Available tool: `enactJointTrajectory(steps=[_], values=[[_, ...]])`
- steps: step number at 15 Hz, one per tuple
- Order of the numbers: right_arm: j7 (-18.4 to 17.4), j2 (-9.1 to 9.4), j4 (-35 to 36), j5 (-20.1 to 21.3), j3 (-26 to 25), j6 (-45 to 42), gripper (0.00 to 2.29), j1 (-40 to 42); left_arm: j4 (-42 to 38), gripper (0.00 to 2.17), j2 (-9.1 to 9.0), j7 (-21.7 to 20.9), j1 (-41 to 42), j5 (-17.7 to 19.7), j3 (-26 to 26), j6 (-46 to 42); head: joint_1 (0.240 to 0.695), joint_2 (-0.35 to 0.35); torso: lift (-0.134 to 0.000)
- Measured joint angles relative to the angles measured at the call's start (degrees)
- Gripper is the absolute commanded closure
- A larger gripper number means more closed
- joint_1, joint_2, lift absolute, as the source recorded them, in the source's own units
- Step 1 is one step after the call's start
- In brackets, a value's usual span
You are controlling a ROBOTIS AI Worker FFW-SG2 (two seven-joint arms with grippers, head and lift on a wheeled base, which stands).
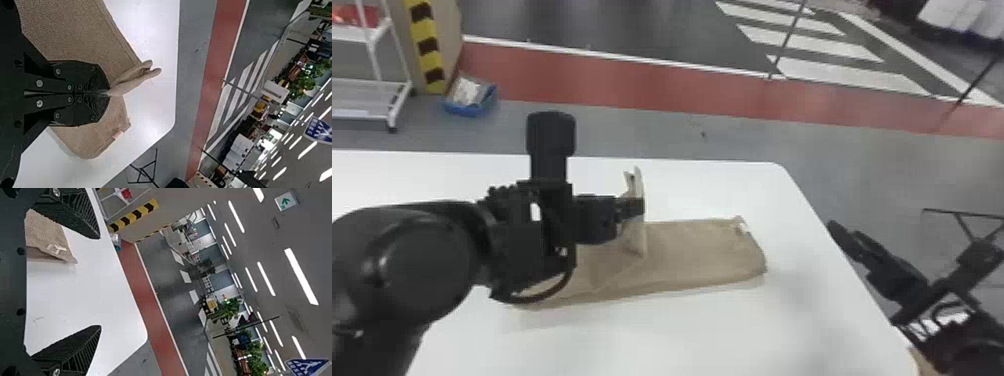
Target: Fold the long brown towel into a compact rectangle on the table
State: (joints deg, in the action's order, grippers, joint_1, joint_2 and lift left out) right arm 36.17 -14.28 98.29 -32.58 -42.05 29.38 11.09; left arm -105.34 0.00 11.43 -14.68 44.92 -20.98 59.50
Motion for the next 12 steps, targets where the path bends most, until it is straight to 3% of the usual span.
enactJointTrajectory(steps=[3, 5, 7, 12], values=[[0.5, -0.21, -1.2, -0.3, -1.2, -1.1, 0.07, 0.2, 2.4, 1.6, 0.0, -0.2, 0.2, 0.6, -2.2, -5.0, 0.681, -0.35, -0.124], [0.6, -0.31, -1.7, -0.8, -1.4, -1.1, 0.07, 0.2, 4.1, 1.39, 0.0, -0.4, 0.3, 1.2, -3.8, -6.5, 0.685, -0.35, -0.124], [0.6, -0.33, -2.0, -1.4, -1.3, -0.9, 0.07, 0.0, 4.7, 0.01, 0.0, -0.3, 0.4, 1.2, -5.6, -7.6, 0.688, -0.35, -0.124], [-0.7, 1.33, 0.9, -1.7, 2.0, 2.2, 0.07, -0.1, 7.4, 0.03, 0.0, -3.7, 0.4, 0.5, -8.4, -19.1, 0.678, -0.35, -0.124]])
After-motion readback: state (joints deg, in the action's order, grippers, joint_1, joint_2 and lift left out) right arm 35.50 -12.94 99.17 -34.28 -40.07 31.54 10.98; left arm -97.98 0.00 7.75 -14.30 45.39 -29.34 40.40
